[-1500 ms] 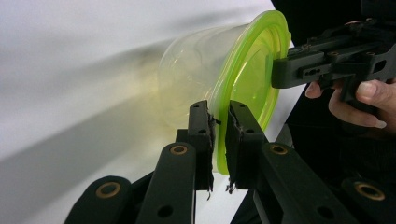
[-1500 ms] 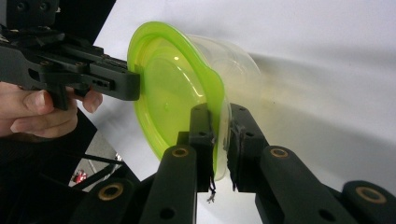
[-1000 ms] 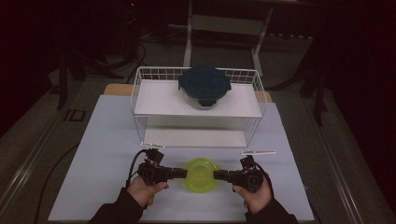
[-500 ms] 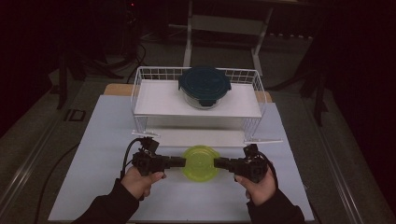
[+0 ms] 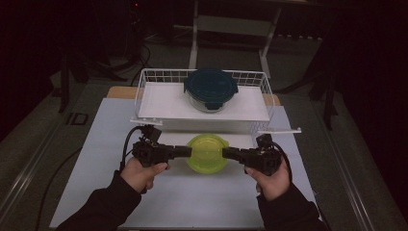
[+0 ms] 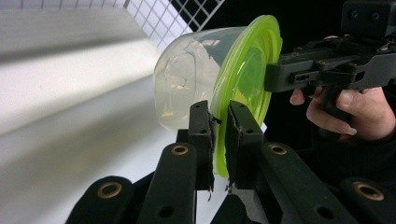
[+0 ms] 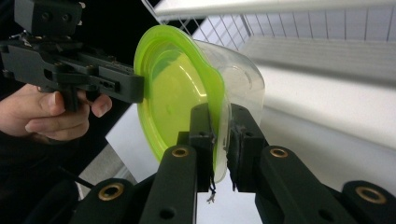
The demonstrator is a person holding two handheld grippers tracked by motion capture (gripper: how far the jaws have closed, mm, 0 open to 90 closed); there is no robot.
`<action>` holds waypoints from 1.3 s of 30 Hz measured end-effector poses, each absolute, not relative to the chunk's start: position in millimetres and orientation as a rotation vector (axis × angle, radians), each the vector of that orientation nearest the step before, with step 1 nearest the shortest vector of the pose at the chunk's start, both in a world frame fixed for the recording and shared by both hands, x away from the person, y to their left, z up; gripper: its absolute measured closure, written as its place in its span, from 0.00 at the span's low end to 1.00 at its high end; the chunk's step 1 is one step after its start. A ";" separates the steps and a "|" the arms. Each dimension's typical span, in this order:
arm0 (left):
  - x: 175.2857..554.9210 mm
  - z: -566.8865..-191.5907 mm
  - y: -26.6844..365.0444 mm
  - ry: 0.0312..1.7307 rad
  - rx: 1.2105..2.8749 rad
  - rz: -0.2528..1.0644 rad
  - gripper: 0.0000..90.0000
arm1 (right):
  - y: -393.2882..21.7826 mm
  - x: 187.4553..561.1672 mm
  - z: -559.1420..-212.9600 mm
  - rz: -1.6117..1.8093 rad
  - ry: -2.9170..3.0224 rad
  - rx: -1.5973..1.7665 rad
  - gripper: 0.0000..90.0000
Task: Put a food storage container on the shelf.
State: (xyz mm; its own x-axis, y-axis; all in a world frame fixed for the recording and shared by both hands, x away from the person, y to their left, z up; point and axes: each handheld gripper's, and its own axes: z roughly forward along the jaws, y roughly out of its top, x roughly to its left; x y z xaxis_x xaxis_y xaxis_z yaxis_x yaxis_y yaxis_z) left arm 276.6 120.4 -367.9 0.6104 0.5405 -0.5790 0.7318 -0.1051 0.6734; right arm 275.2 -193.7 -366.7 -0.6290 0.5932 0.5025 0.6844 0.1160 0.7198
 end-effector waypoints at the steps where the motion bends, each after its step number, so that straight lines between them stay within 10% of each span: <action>1: 278.8 -359.1 120.7 1.032 1.773 -0.211 0.90 | -193.7 276.2 -363.0 -1.561 -2.272 -1.311 0.90; 39: 354.1 -248.7 130.8 0.992 1.696 -0.097 0.90 | -179.1 352.3 -245.0 -1.732 -2.280 -1.331 0.90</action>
